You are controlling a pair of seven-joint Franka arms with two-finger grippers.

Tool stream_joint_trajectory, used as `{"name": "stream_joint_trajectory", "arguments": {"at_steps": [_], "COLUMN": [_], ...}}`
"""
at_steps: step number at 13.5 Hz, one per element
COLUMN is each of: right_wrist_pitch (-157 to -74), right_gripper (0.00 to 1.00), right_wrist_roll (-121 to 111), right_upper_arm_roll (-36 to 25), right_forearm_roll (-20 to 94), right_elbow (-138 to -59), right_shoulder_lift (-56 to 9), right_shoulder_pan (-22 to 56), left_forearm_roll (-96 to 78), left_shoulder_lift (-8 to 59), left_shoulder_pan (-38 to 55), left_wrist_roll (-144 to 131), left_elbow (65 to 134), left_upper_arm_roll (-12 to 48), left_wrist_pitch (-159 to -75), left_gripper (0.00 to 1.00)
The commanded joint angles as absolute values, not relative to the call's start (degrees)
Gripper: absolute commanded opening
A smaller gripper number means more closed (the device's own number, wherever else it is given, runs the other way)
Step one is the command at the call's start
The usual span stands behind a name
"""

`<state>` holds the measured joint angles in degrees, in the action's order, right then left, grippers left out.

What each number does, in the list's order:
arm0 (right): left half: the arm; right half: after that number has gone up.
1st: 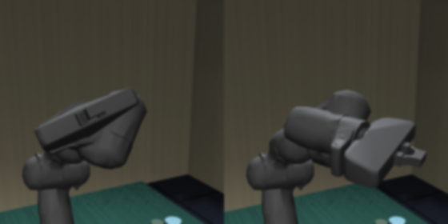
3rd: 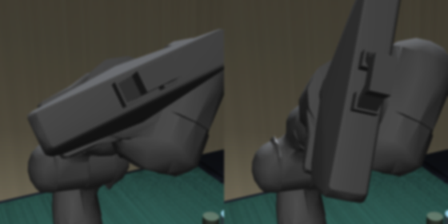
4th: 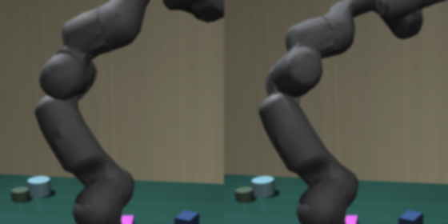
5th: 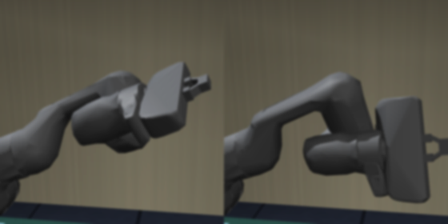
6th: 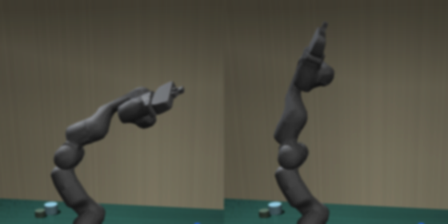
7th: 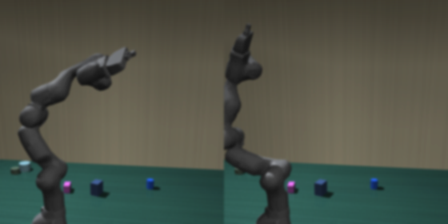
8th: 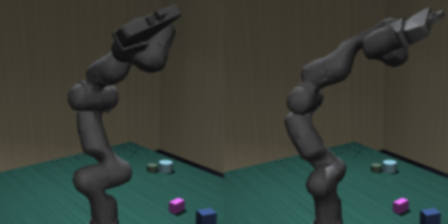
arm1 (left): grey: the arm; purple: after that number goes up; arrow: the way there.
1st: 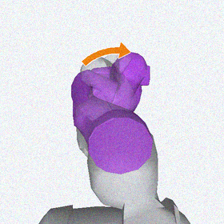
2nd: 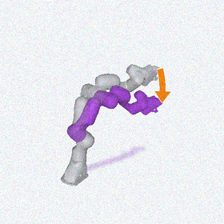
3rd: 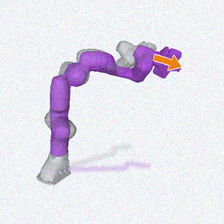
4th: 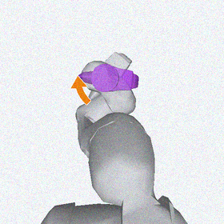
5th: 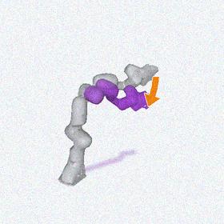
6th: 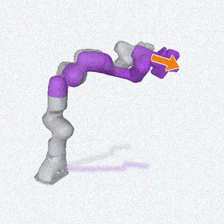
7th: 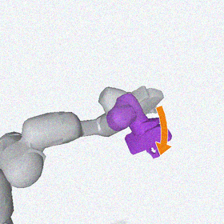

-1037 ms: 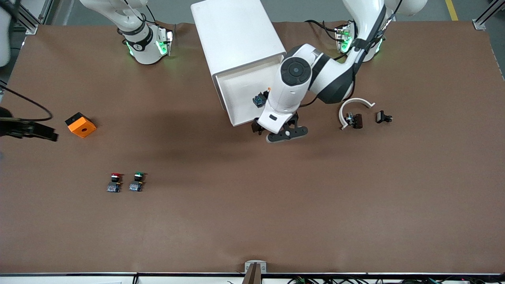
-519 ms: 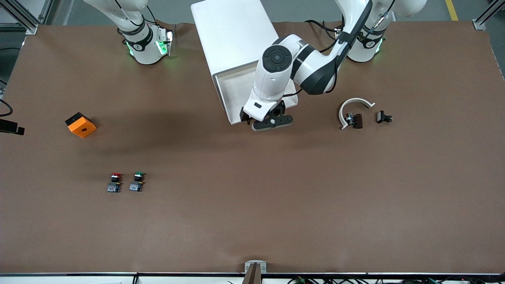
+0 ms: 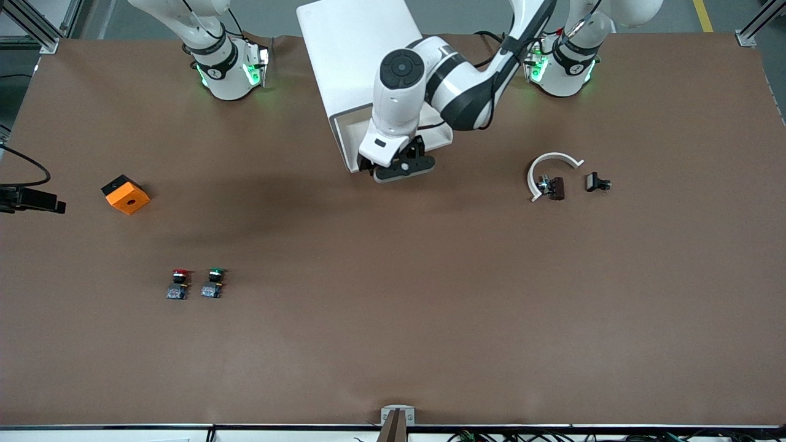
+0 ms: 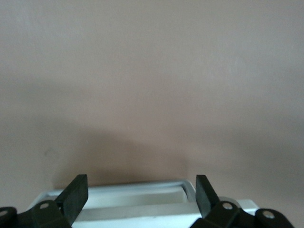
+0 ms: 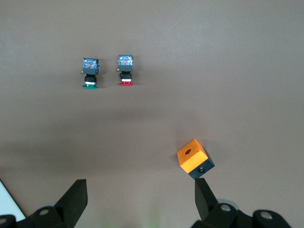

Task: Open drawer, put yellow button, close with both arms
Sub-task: 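Push the drawer shut with the left gripper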

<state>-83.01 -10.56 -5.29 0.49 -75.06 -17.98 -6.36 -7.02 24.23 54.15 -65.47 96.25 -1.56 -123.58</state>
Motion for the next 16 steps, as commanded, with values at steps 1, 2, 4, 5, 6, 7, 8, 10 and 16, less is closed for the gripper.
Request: {"name": "stream_joint_trajectory", "arguments": {"at_steps": [1,2,4,5,6,7,8,10,16], "right_wrist_pitch": [-82.01,-80.78,-78.76,-78.49,-76.83,-75.95,-75.76,-75.41,-76.11], "right_gripper": [1.0,1.0,1.0,1.0,1.0,1.0,1.0,1.0,1.0], "right_wrist_roll": [-9.84,-9.76,-9.76,-9.49,-9.84,-9.84,-9.84,-9.93,-10.02], "right_upper_arm_roll": [-5.27,-5.27,-5.19,-5.19,-5.01,-5.1,-5.01,-5.1,-5.1], "right_forearm_roll": [-0.43,-0.44,0.08,0.61,0.79,0.79,0.79,0.62,0.0], "right_elbow": [-74.27,-73.22,-71.11,-70.32,-70.83,-72.41,-73.9,-74.62,-78.23], "right_shoulder_lift": [-17.05,-17.05,-16.96,-16.7,-14.96,-13.9,-11.89,-9.5,-5.01], "right_shoulder_pan": [-5.72,-5.71,-5.8,-5.71,-5.71,-5.8,-5.71,-3.35,-2.02], "left_forearm_roll": [-6.85,-6.94,-8.68,-10.79,-13.25,-15.62,-17.56,-21.6,-30.14], "left_shoulder_lift": [24.34,24.61,24.79,24.79,24.79,24.87,24.96,25.22,25.84], "left_shoulder_pan": [54.58,54.49,54.49,54.58,54.58,54.58,54.58,54.49,54.49], "left_wrist_roll": [-69.77,-70.83,-71.63,-71.63,-71.63,-71.63,-71.54,-71.46,-71.54], "left_elbow": [96.86,96.86,96.86,96.86,96.86,96.86,96.86,96.86,96.85], "left_upper_arm_roll": [0.96,1.58,2.11,2.2,2.2,2.2,2.2,2.2,2.2], "left_wrist_pitch": [-123.49,-123.31,-122.61,-122.52,-122.43,-122.43,-122.43,-122.43,-117.7], "left_gripper": [1.0,1.0,1.0,1.0,1.0,1.0,1.0,1.0,1.0]}}
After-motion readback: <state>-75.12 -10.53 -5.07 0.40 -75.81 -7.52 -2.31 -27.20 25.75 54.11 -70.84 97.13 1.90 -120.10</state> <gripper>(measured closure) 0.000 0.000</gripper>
